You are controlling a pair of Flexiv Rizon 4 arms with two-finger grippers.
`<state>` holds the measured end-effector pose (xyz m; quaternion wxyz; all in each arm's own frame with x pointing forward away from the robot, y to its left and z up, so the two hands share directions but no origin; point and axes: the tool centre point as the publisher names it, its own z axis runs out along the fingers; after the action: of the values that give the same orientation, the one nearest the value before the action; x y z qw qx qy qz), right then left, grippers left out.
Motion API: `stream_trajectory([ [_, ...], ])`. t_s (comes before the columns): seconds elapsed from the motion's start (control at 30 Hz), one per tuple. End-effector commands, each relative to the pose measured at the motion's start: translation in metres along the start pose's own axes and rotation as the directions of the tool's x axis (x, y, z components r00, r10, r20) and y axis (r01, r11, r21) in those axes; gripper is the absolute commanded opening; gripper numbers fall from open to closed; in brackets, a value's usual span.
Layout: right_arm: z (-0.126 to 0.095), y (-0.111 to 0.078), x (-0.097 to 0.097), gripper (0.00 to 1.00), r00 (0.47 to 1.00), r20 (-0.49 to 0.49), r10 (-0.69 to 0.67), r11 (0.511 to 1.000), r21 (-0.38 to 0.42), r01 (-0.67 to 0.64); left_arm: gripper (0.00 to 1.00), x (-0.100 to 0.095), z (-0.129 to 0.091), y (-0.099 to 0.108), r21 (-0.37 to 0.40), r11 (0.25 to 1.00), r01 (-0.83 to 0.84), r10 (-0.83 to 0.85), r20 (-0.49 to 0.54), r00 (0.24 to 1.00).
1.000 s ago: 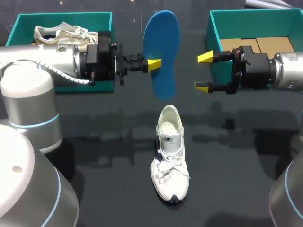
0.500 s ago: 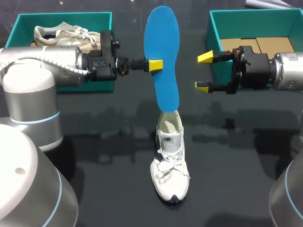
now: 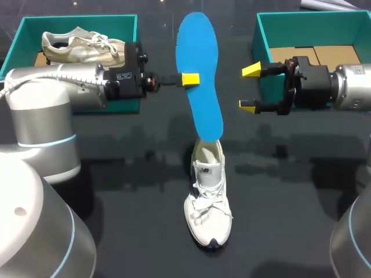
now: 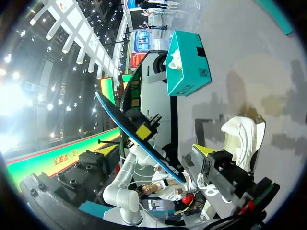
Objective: Take the shoe out of the shoebox, open the shoe tongue, remove and reinsert the insole, then place the shoe into the shoebox
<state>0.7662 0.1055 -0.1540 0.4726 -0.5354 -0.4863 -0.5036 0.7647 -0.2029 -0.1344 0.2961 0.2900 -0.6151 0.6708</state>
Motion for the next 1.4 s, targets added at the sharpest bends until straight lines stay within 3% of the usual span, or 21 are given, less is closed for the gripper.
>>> stream_trajectory([
  [0.03,0.000,-0.001,0.000,1.00,1.000,0.003,0.000,1.000,-0.002,0.000,0.00,-0.007,0.002,0.004,0.040,0.997,0.066,-0.065,-0.012,0.998],
  [0.2,0.000,-0.001,0.000,1.00,1.000,0.003,0.000,1.000,-0.002,0.000,0.00,-0.011,0.002,0.007,0.106,0.976,0.193,-0.192,-0.021,0.981],
  [0.53,0.000,-0.001,0.000,1.00,1.000,0.003,0.000,1.000,-0.002,0.000,0.00,-0.018,0.004,0.007,0.087,0.957,0.276,-0.276,-0.012,0.961],
  [0.73,-0.007,0.000,0.005,1.00,0.993,0.111,-0.029,0.999,-0.024,0.031,0.00,-0.027,0.006,0.007,0.084,0.929,0.361,-0.359,-0.035,0.933],
  [1.03,-0.015,0.002,0.011,1.00,0.987,0.158,-0.035,0.999,-0.032,0.041,0.00,-0.029,0.006,0.008,0.070,0.943,0.326,-0.325,-0.022,0.945],
  [1.4,-0.020,-0.002,0.034,1.00,0.956,0.291,-0.036,0.996,-0.066,0.058,0.00,-0.031,0.007,0.009,0.077,0.923,0.376,-0.375,-0.033,0.927],
])
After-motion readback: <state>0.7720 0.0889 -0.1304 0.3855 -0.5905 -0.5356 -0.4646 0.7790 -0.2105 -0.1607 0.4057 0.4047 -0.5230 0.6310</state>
